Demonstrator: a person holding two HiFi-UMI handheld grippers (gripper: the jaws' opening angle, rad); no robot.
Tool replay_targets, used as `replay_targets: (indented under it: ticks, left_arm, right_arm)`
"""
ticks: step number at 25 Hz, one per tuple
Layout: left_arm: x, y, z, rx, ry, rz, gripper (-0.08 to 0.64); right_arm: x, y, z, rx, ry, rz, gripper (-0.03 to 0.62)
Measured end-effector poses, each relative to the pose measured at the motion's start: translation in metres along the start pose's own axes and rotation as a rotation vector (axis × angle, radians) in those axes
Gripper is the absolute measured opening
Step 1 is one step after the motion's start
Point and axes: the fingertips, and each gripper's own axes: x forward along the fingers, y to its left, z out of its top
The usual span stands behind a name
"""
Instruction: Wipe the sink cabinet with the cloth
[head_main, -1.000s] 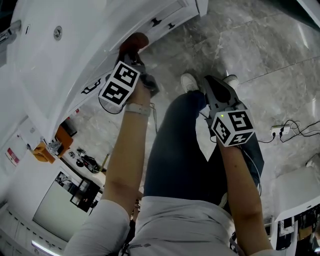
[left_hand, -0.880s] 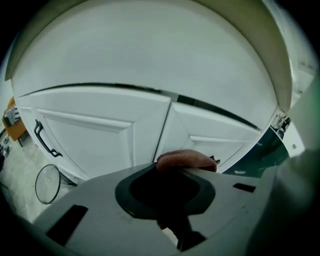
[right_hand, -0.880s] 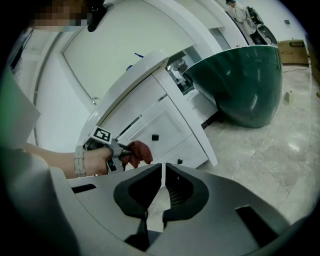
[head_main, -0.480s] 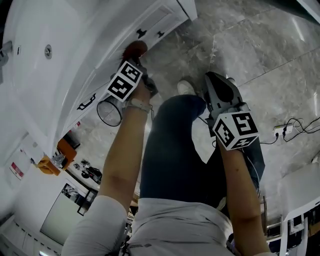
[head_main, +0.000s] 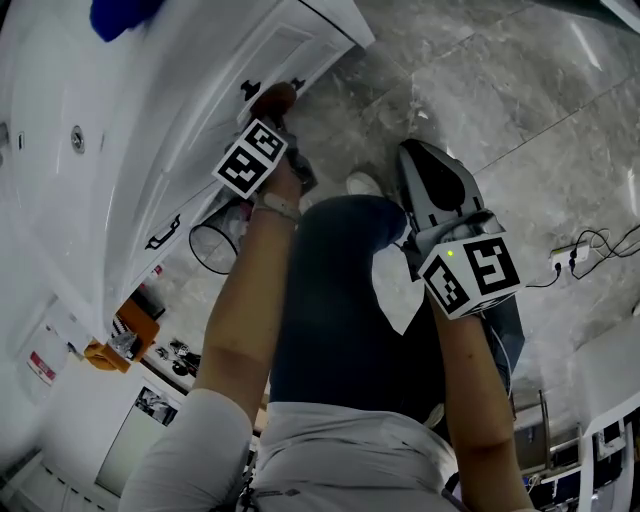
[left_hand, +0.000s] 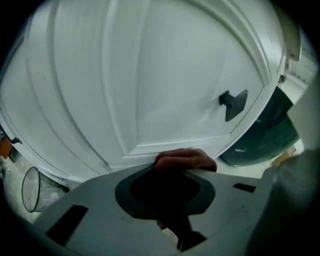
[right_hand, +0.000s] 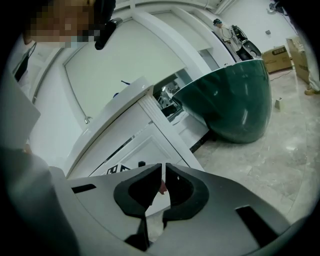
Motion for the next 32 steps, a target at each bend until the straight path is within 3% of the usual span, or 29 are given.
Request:
replay_targets:
  ticks: [6, 22, 32]
  left_arm:
    - [0.02, -0.053, 0.002, 0.089, 0.009, -0.09, 0.064]
    - [0.038, -0.147, 0.017, 0.118, 0.023, -0.237, 0.064]
    - [0.006, -0.167, 0.043, 0.113, -0.037, -0.239, 0.064]
  right_arm:
    - [-0.002, -0.007, 0.007, 0.027, -0.036, -0.019, 0.038]
    - [-0.011, -0.028, 0.016, 0.057, -0.068, -0.065, 0.038]
    - [-0.024, -0.041, 0.026, 0.098, -0.063, -0.09, 0.038]
